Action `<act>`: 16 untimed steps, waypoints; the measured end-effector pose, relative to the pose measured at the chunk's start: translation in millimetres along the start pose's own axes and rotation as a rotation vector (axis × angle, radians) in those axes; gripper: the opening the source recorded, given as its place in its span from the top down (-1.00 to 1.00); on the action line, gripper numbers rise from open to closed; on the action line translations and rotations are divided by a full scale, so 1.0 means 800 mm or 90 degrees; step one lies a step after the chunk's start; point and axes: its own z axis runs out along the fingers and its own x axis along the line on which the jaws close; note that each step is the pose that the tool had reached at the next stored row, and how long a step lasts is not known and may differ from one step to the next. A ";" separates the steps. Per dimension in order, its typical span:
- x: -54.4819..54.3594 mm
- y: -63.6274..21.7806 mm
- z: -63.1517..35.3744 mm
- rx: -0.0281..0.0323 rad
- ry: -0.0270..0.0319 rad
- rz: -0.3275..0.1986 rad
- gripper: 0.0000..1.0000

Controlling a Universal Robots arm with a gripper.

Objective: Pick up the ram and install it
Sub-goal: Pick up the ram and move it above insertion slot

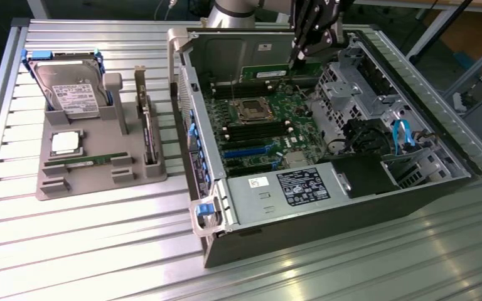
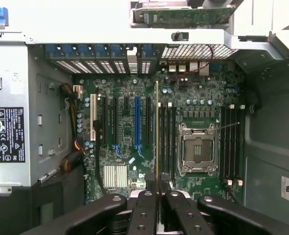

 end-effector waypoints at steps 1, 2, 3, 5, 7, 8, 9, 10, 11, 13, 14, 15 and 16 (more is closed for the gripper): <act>0.000 0.000 0.002 0.0001 -0.0014 0.000 0.75; 0.000 0.000 0.005 0.0001 -0.0032 0.000 0.75; 0.000 0.000 0.007 0.0002 -0.0054 0.000 0.75; 0.000 0.000 0.011 0.0002 -0.0089 0.000 0.75; 0.000 -0.001 0.016 0.0002 -0.0118 0.000 0.75; 0.000 -0.001 0.017 0.0002 -0.0125 0.000 0.75; 0.000 -0.001 0.020 0.0003 -0.0139 0.000 0.75; 0.000 -0.001 0.022 0.0002 -0.0147 0.000 0.75; 0.000 -0.001 0.024 0.0002 -0.0154 0.000 0.75; 0.001 -0.001 0.029 0.0003 -0.0169 -0.001 0.75; 0.000 -0.001 0.029 0.0003 -0.0171 -0.001 0.75; 0.001 -0.001 0.030 0.0002 -0.0171 -0.001 0.75; 0.001 -0.001 0.030 0.0002 -0.0171 -0.001 0.75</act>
